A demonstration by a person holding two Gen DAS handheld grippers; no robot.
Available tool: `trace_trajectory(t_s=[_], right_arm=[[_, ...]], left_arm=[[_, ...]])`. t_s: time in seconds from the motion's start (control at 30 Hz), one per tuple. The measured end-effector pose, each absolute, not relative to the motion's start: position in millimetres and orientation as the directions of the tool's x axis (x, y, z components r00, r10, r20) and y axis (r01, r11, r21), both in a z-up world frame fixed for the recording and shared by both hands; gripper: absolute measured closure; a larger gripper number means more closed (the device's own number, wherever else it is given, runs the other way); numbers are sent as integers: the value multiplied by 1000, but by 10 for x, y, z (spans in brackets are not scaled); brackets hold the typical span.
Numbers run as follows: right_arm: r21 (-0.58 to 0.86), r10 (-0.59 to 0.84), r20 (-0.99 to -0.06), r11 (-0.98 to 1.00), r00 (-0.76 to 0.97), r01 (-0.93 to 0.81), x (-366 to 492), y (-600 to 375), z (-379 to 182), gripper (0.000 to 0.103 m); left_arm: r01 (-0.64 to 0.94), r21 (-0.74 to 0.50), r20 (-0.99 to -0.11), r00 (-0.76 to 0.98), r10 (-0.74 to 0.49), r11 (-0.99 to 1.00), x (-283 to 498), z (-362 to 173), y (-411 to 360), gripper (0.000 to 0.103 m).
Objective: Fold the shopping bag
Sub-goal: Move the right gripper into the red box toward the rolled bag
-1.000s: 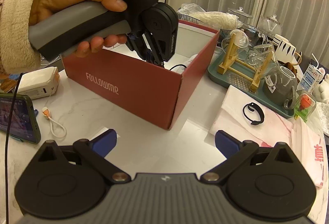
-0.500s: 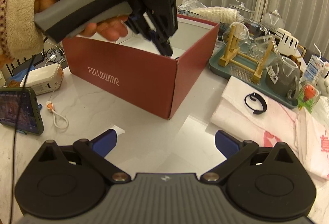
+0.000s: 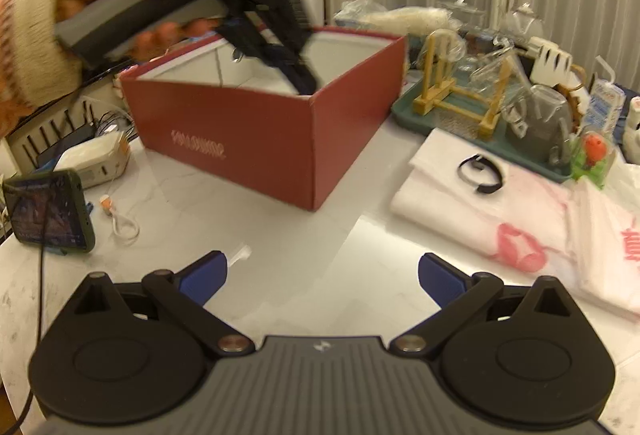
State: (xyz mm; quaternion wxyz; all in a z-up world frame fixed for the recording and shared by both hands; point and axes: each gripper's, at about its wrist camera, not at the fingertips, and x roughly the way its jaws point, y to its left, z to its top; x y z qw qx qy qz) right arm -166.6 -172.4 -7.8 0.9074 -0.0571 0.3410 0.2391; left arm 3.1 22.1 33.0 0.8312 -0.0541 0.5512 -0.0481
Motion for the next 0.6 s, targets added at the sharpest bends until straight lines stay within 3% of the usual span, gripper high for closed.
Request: trace_trajectory(t_s=[0.13, 0.27, 0.37, 0.47, 0.53, 0.57, 0.6], right_arm=[[96, 439, -537, 880, 720, -465, -1674, -1799, 351, 0], [43, 370, -472, 916, 800, -399, -1476, -1705, 837, 0], [105, 390, -509, 913, 767, -394, -1132, -1546, 1105, 7], [193, 462, -587, 877, 665, -439, -741, -1245, 1254, 8], [229, 476, -662, 864, 579, -449, -454, -967, 1208, 9], [227, 458, -702, 870, 546, -438, -318, -833, 1124, 9], [216, 429, -741, 881, 517, -422, -189, -705, 1028, 10]], left_arm=[[5, -117, -851, 515, -103, 993, -581, 683, 242, 99], [65, -98, -771, 626, -117, 993, -1451, 786, 114, 99], [122, -105, -732, 662, -160, 987, -2060, 436, -86, 99], [198, -122, -777, 590, -217, 973, -2213, -184, -284, 99], [175, -66, -790, 593, -159, 982, -2131, -567, -314, 98], [146, -25, -756, 645, -114, 989, -2095, -702, -292, 91], [117, 1, -736, 672, -78, 993, -2055, -799, -272, 77]])
